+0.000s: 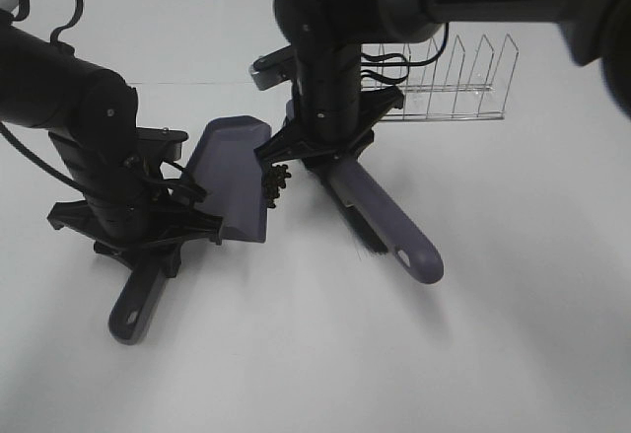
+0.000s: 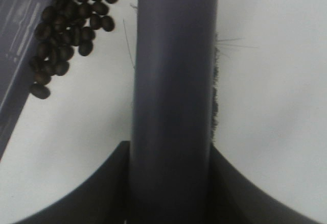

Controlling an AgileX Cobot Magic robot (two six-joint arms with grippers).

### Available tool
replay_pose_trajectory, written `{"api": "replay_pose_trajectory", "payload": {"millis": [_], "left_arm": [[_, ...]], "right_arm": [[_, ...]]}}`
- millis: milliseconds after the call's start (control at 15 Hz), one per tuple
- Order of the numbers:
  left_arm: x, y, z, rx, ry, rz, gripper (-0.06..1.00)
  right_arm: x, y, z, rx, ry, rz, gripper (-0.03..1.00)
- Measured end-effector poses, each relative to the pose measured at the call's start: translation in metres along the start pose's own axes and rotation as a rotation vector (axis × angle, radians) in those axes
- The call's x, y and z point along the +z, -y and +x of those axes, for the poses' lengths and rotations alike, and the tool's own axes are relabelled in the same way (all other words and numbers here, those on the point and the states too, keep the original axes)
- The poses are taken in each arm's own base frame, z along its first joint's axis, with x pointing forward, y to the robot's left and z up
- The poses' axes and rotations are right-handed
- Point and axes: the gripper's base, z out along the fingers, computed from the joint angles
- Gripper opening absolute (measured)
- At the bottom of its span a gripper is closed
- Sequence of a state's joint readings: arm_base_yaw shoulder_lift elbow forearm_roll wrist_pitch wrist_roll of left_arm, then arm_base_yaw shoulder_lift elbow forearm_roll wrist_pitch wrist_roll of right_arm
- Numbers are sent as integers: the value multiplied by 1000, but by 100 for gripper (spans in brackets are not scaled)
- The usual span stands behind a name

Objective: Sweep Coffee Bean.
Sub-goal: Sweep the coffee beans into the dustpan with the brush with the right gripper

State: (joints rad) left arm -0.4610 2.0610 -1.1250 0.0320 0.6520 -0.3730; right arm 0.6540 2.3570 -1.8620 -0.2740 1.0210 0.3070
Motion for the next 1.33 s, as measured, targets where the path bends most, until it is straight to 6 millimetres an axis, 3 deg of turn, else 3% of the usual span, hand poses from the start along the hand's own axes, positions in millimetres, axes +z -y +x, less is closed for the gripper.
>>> {"api": "replay_pose_trajectory", "payload": {"millis": [200,333,467,867,1067,1200,1333], "left_arm": [[0,0,0,0,-1,0,34],[0,0,0,-2,-1,0,34],[0,0,0,-9,-3,2,34],[0,0,0,-8,-3,-2,34],[0,0,0,-7,-3,-2,34],[0,0,0,-7,-3,-2,34],[0,0,0,-6,-4,-2,34]], "right_arm": [[8,-42,-14,-76,-75,-53,31],[-3,-62,-25,-75,-38,-126,31],[-24,-65,-35,-68,12,-167,31],[-56,-53,-50,-107,158,-57,31],[-89,-26,-56,-119,241,28,31],[-92,-8,-57,-94,237,39,31],[-73,21,-52,-60,164,66,31]]}}
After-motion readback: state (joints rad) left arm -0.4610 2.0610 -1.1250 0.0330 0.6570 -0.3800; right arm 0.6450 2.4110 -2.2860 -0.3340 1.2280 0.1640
